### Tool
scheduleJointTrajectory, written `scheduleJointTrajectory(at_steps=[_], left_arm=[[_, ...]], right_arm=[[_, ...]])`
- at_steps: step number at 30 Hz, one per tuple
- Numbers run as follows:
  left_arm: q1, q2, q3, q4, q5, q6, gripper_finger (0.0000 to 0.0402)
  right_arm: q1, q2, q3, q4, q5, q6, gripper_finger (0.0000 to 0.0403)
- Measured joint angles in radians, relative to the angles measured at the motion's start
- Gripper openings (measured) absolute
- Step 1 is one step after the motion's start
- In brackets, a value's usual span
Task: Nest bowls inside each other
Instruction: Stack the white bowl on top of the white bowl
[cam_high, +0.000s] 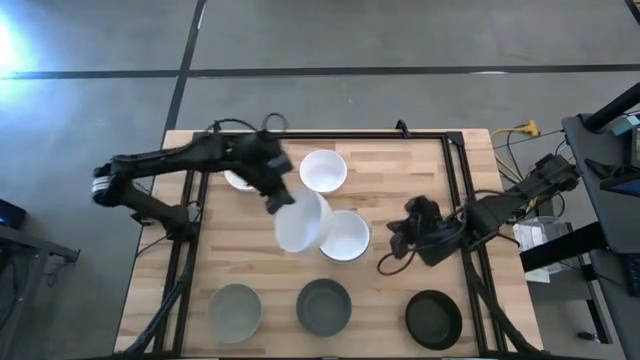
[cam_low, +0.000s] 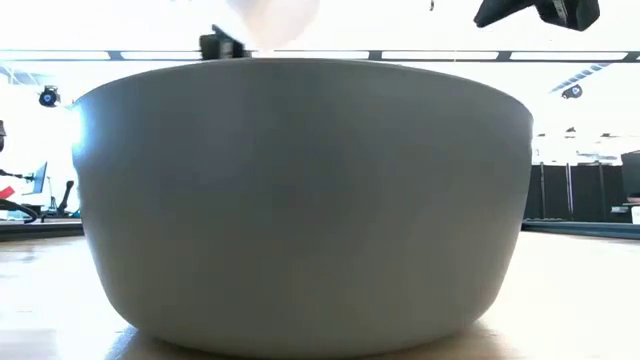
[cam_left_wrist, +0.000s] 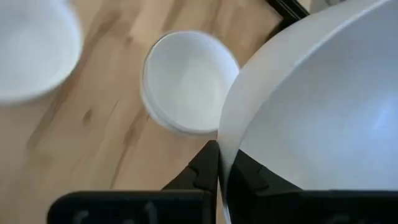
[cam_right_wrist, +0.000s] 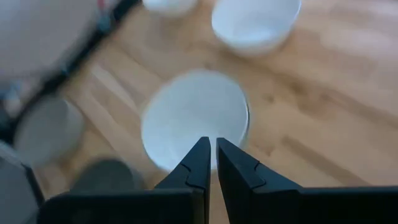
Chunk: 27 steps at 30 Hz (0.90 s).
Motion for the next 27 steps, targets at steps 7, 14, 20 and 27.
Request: scheduleJointTrajectory(at_steps=[7,14,20,27], left_arm=[[-0.015,0.296,0.269,-0.048,0.043,0.152,0.0000],[-0.027,0.501,0.417,-0.121,0.065,0.179,0.0000],[-0.038,0.634,0.492,-0.121,0.072,0.065,0.0000],[-0.053,0.750,0.622,-0.171,0.015,-0.047,0.0000]], right_arm=[[0.054,-0.109,0.014,0.078,0.185,-0.167,0.0022],[0.127,-0.147,-0.027,0.084,0.180,-0.294,0.0022],[0.210,-0.180,-0.131,0.082,0.145,-0.231,0.0022],[0.295,-0.239,-0.242,0.084,0.066,-0.140,0.0022]])
